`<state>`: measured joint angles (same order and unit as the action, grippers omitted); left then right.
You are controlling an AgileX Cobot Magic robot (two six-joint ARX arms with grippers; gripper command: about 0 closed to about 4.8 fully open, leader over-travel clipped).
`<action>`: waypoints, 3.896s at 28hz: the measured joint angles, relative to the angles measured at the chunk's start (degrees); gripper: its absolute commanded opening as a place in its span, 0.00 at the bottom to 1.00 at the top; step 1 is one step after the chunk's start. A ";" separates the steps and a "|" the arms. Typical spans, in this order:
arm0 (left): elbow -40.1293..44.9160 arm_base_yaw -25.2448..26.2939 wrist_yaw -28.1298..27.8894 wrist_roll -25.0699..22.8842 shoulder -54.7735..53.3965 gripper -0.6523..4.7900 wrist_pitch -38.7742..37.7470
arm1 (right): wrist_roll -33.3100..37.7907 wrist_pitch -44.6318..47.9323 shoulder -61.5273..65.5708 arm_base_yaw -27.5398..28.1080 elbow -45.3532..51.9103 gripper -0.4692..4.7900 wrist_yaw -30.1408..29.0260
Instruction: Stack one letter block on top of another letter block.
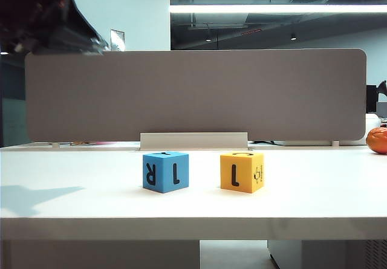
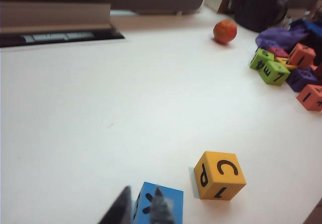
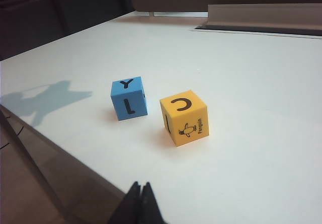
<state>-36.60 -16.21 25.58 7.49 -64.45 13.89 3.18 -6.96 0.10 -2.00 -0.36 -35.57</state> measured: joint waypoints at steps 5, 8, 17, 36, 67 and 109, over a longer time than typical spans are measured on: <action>-3.56 -2.78 -1.11 -0.07 -7.13 0.19 0.04 | 0.00 0.00 0.00 0.00 0.00 0.09 0.02; -5.18 -3.45 -1.60 -0.04 -10.51 0.19 -0.24 | 0.00 0.02 0.00 0.04 0.00 0.09 0.48; -9.33 -8.17 -7.82 -4.31 -19.17 0.43 -0.31 | 0.00 0.00 0.00 0.02 0.00 0.09 1.09; -14.27 -12.04 -13.00 -8.11 -30.23 1.00 -8.15 | 0.00 -0.26 0.00 0.02 0.00 0.09 1.22; -14.27 -17.77 -22.18 -9.09 -35.32 0.44 -3.26 | 0.00 -0.55 0.00 0.02 0.00 0.09 1.29; -39.12 -25.35 -17.03 -6.40 -40.24 0.46 -21.44 | 0.00 -0.66 0.00 0.00 0.00 0.09 1.29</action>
<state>-75.72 -41.56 8.56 1.08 -104.68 -7.55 3.18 -7.62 0.10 -2.00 -0.36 -34.28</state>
